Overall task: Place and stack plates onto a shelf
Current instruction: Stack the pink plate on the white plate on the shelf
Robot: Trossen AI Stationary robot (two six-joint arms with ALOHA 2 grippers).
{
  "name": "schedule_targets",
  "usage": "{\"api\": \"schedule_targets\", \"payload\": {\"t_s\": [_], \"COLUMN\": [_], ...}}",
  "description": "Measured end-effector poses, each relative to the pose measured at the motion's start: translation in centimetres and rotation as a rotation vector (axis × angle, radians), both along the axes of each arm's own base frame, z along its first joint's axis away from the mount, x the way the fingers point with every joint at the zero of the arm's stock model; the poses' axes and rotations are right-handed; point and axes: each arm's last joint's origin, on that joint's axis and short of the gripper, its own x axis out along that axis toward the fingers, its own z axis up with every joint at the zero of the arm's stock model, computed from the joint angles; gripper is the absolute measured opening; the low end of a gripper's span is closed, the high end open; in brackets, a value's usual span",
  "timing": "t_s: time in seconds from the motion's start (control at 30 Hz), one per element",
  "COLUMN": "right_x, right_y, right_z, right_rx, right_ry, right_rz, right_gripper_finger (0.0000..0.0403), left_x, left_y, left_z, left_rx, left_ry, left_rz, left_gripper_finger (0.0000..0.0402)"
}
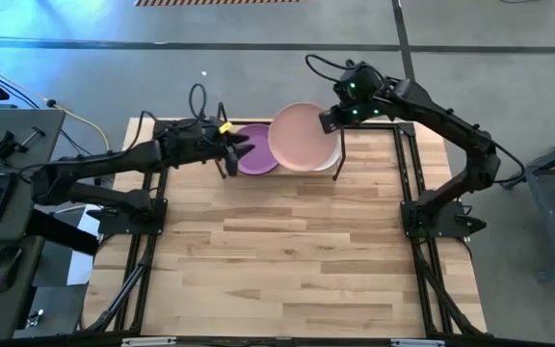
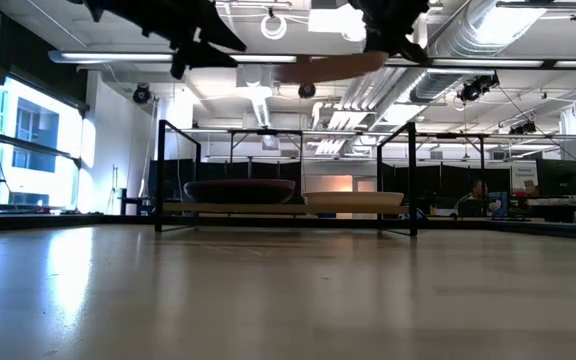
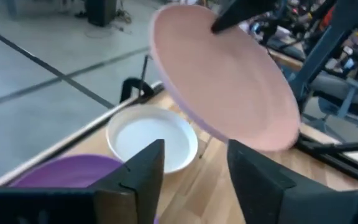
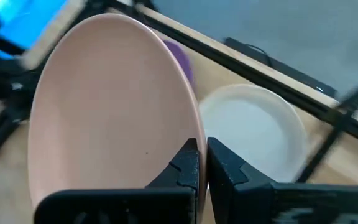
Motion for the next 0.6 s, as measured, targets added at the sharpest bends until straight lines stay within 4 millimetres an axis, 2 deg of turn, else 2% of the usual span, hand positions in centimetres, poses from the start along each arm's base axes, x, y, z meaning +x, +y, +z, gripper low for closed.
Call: {"api": "schedule_targets", "payload": {"t_s": [0.2, 0.3, 0.47, 0.6], "right_x": [0.2, -0.8, -5.0, -9.1], "right_y": [-0.4, -0.2, 0.6, 1.4], "right_z": [-0.7, -0.7, 0.9, 2.7], "right_rx": [0.004, -0.003, -0.070, -0.134], "right_ry": [0.049, 0.113, 0.215, 0.234], "right_rz": [-0.047, -0.068, -0.190, -0.380], "right_gripper_finger": [0.0000, 0.0000, 0.0000, 0.0000], "left_x": [0.9, 0.6, -0.2, -0.7], "left_y": [0.0, -0.2, -0.5, -0.7], "left_z": [-0.9, -0.9, -0.3, 0.3], "left_rx": [-0.041, -0.066, -0.067, -0.056], "left_ry": [0.033, 0.031, 0.020, 0.000], "left_rz": [-0.088, -0.112, -0.120, -0.113], "left_gripper_finger": [0.0185, 0.0185, 0.0177, 0.0169]}}
